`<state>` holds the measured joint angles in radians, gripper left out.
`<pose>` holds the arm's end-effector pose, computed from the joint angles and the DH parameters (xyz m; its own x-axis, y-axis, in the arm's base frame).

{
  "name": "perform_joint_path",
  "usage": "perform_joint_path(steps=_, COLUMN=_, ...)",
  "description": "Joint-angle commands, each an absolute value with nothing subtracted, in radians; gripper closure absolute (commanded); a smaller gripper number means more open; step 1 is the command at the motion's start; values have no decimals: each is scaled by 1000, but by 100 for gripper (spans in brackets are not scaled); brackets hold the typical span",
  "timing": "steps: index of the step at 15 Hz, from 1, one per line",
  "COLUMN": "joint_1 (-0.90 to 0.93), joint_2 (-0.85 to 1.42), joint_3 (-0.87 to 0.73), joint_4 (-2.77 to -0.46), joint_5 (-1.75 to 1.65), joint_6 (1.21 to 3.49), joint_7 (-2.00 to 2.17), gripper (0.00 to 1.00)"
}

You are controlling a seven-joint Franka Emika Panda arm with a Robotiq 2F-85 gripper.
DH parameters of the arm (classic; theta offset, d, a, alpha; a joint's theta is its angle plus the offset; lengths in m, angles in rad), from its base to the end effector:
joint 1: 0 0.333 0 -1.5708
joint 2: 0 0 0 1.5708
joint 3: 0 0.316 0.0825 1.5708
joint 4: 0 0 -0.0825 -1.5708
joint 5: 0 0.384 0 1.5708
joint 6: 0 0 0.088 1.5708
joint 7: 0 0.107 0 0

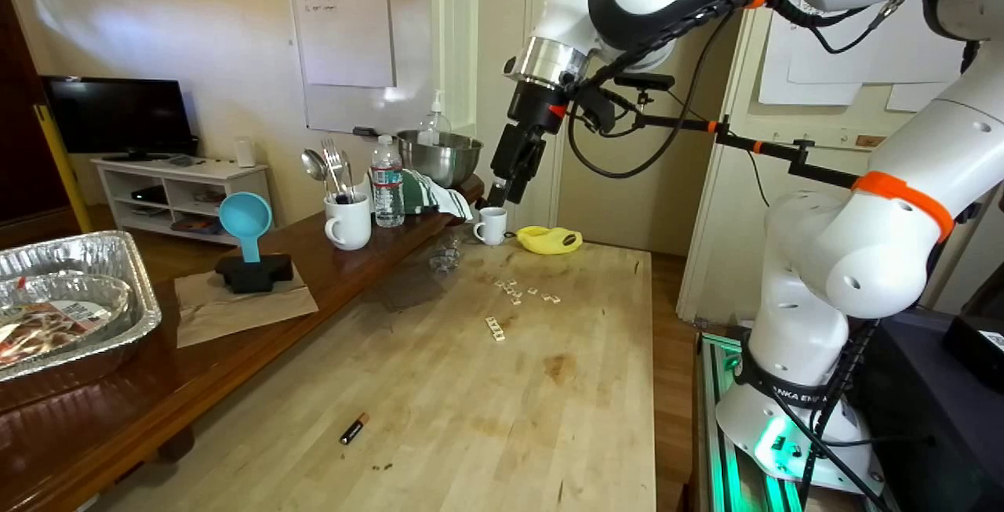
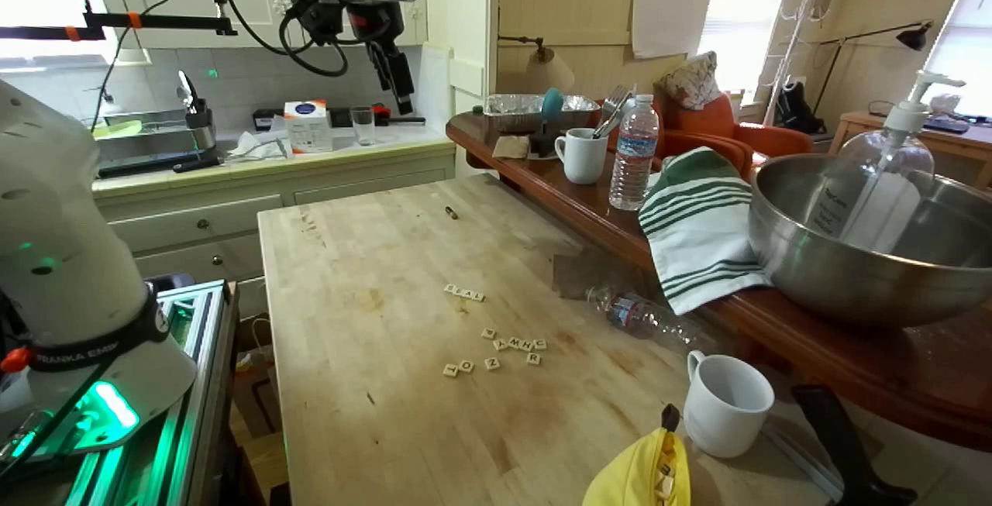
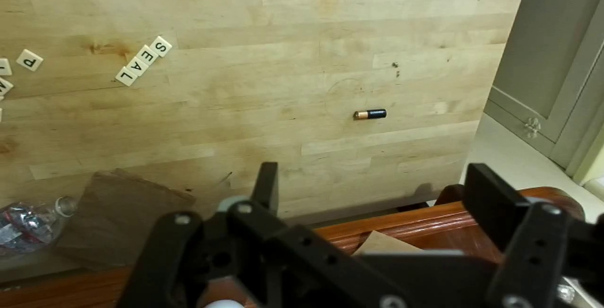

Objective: Spell the word 'Meat'.

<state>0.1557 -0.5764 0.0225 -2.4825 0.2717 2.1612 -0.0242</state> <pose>0.3910 0.0821 0.5143 0.9696 0.0460 0.2405 0.1043 -0.9662 -0.2358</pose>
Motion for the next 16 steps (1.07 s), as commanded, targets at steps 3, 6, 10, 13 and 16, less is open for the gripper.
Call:
perform_joint_path(steps=3, joint_1=73, joint_2=-518, joint_3=42, joint_4=-2555, joint_5=233, joint_6=2305, joint_7=57, gripper=0)
perform_joint_path(steps=6, joint_1=58, joint_2=-471, joint_3=19, joint_4=-2584, joint_5=221, joint_6=2344, joint_7=12, gripper=0)
perform_joint_path(steps=10, joint_1=48, joint_2=-394, joint_3=-7, joint_4=-2597, joint_5=161, joint_6=2354, joint_7=-93, gripper=0)
perform_joint_path(steps=13, joint_1=33, joint_2=-331, joint_3=-24, joint_4=-2610, joint_5=95, joint_6=2435, joint_7=-158, gripper=0)
perform_joint_path(steps=16, joint_1=37, joint_2=-281, joint_3=-48, joint_4=-2625, joint_5=73, joint_6=2531, joint_7=-248, gripper=0)
